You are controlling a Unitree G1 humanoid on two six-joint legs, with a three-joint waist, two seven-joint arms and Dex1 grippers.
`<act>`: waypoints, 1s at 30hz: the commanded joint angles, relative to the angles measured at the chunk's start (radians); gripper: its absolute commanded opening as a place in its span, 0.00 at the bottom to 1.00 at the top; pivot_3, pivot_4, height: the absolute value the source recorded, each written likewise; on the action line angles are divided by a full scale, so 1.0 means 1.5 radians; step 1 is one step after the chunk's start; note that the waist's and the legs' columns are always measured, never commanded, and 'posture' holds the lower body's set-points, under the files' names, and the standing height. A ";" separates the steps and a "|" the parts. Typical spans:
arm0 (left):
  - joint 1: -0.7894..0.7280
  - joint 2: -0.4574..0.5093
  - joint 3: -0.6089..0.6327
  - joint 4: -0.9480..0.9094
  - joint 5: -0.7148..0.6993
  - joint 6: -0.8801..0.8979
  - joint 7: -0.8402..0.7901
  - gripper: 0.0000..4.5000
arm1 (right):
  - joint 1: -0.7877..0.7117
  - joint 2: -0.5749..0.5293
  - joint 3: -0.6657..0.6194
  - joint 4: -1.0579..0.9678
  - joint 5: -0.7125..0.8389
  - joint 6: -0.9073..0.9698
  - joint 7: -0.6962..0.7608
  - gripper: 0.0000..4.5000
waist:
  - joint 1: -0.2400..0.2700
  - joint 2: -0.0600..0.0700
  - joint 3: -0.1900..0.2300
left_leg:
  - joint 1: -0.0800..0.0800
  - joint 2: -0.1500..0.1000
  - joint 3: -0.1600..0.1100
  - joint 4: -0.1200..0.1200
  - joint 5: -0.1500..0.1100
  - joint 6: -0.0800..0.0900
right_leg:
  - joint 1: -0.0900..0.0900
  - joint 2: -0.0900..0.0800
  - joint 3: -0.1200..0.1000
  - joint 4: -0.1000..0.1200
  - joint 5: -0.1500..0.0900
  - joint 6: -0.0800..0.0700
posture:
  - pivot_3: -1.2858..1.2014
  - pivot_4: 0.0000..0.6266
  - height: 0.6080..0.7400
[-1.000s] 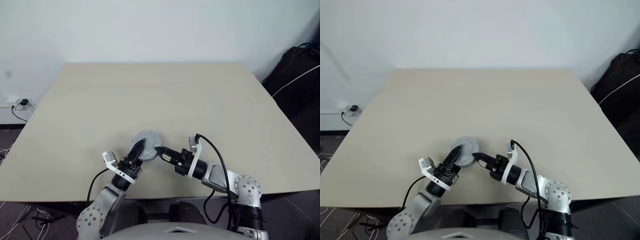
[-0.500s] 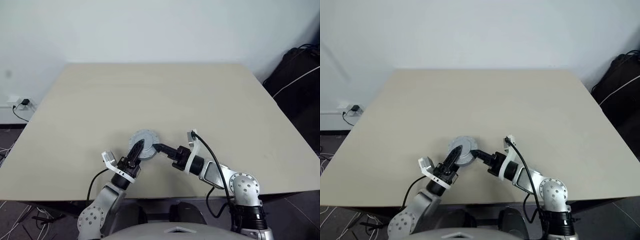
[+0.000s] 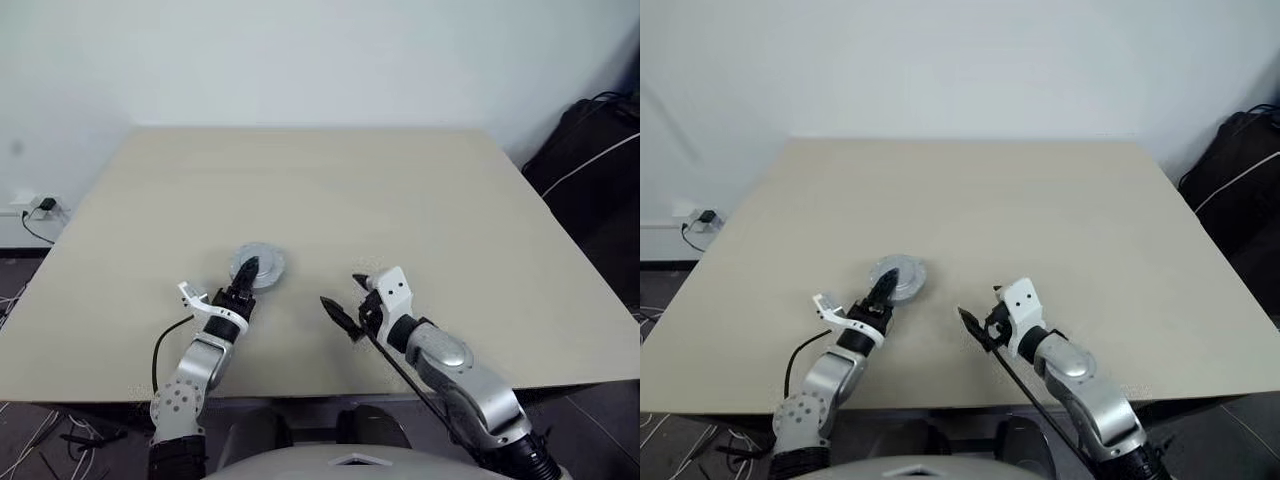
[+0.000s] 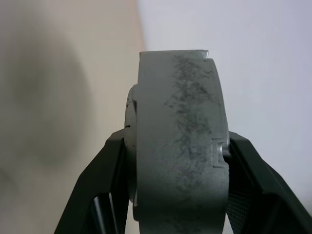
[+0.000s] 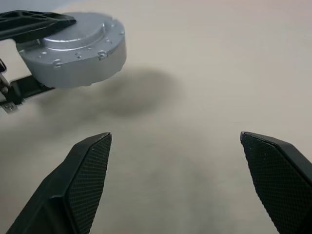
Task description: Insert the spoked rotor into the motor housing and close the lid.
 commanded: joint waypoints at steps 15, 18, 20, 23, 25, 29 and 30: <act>-0.367 0.019 0.119 0.363 0.173 -0.100 0.015 0.47 | 0.049 0.065 -0.040 0.036 -0.120 -0.129 -0.012 1.00 | -0.005 -0.007 -0.004 | 0.001 0.001 -0.001 0.000 0.002 -0.003 | 0.001 0.007 0.001 0.000 0.003 0.001 | 0.52 0.00 1.00; -0.409 0.025 0.137 0.430 0.201 -0.117 0.011 0.47 | 0.051 0.071 -0.045 0.036 -0.124 -0.127 -0.009 1.00 | -0.007 -0.007 -0.004 | 0.001 0.002 -0.001 0.000 0.002 -0.003 | 0.001 0.008 0.001 0.000 0.003 0.001 | 0.52 0.00 1.00; -0.436 0.031 0.147 0.479 0.224 -0.132 0.014 0.47 | 0.051 0.072 -0.047 0.035 -0.118 -0.117 0.000 1.00 | -0.008 -0.007 -0.004 | 0.001 0.002 -0.001 0.000 0.002 -0.003 | 0.001 0.008 0.001 0.000 0.003 0.001 | 0.52 0.00 1.00; -0.466 0.039 0.158 0.538 0.259 -0.148 0.028 0.47 | 0.054 0.078 -0.051 0.034 -0.113 -0.110 0.006 1.00 | -0.010 -0.007 -0.004 | 0.001 0.002 -0.001 0.000 0.002 -0.003 | 0.001 0.008 0.001 0.001 0.003 0.001 | 0.52 0.00 1.00; -0.478 0.041 0.165 0.563 0.275 -0.152 0.028 0.47 | 0.055 0.082 -0.052 0.032 -0.113 -0.107 0.007 1.00 | -0.010 -0.007 -0.004 | 0.001 0.002 -0.001 0.000 0.002 -0.003 | 0.001 0.008 0.001 0.001 0.003 0.001 | 0.52 0.00 1.00; -0.488 0.044 0.184 0.598 0.293 -0.153 0.035 0.47 | 0.056 0.085 -0.055 0.033 -0.116 -0.098 0.009 1.00 | -0.011 -0.007 -0.004 | 0.003 0.002 -0.001 0.001 0.002 -0.004 | 0.003 0.008 0.001 0.001 0.003 0.001 | 0.52 0.00 1.00; -0.488 0.044 0.189 0.602 0.295 -0.149 0.036 0.47 | 0.055 0.086 -0.056 0.033 -0.116 -0.097 0.010 1.00 | -0.011 -0.007 -0.004 | 0.006 0.002 -0.001 0.000 0.002 -0.004 | 0.006 0.007 0.001 0.001 0.003 0.001 | 0.52 0.00 1.00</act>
